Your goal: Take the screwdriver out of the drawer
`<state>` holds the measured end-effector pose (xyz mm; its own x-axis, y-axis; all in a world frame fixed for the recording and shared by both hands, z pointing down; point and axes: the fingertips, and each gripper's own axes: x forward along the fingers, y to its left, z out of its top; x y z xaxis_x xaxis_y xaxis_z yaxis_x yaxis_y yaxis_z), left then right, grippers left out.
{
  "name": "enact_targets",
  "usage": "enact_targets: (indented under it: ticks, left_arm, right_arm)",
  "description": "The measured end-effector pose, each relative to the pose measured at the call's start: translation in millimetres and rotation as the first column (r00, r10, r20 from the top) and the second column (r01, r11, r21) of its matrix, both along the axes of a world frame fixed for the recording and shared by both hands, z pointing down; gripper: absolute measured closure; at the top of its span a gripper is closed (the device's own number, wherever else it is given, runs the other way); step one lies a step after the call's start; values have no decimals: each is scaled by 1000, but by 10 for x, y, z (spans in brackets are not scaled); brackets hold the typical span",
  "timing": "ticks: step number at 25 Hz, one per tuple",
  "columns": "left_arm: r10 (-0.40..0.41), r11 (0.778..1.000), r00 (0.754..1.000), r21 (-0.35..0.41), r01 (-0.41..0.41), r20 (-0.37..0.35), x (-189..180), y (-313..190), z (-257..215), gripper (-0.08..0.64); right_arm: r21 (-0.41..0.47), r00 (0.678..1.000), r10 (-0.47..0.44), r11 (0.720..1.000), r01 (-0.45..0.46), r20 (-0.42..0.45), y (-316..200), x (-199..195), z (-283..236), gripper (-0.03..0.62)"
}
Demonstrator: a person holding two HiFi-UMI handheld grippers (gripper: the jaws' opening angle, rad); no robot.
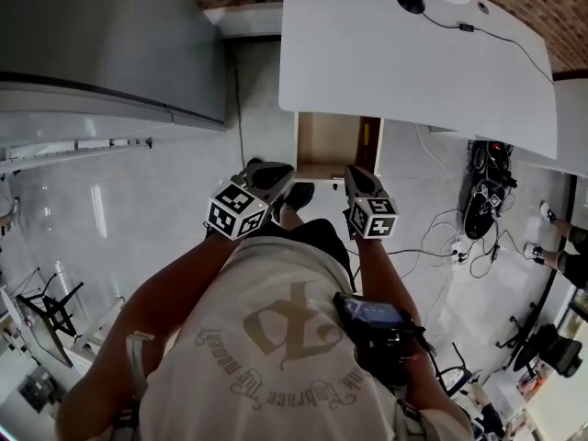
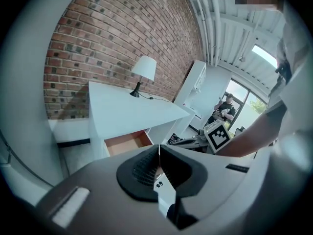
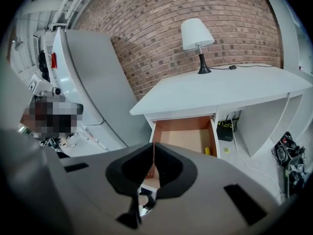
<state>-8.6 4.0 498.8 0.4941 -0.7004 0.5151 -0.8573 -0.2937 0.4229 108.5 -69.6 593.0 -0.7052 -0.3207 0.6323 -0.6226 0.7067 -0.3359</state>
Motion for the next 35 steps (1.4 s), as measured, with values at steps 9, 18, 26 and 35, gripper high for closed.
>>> enact_targets:
  ticks: [9, 18, 26, 35]
  left_arm:
    - [-47, 999, 998, -17, 46, -44, -154, -23, 212, 548]
    - [-119, 992, 989, -48, 115, -84, -254, 58, 563, 548]
    - [-139, 989, 983, -75, 131, -117, -199, 114, 844, 548]
    - [-182, 981, 970, -101, 167, -159, -202, 146, 1156, 548]
  right_arm:
    - [-27, 994, -41, 999, 38, -103, 0, -166, 402, 583]
    - [-9, 982, 44, 999, -46, -184, -240, -144, 852, 583]
    - [-7, 969, 76, 997, -80, -236, -444, -90, 1227, 583]
    - [10, 944, 137, 990, -140, -299, -763, -12, 1597, 494]
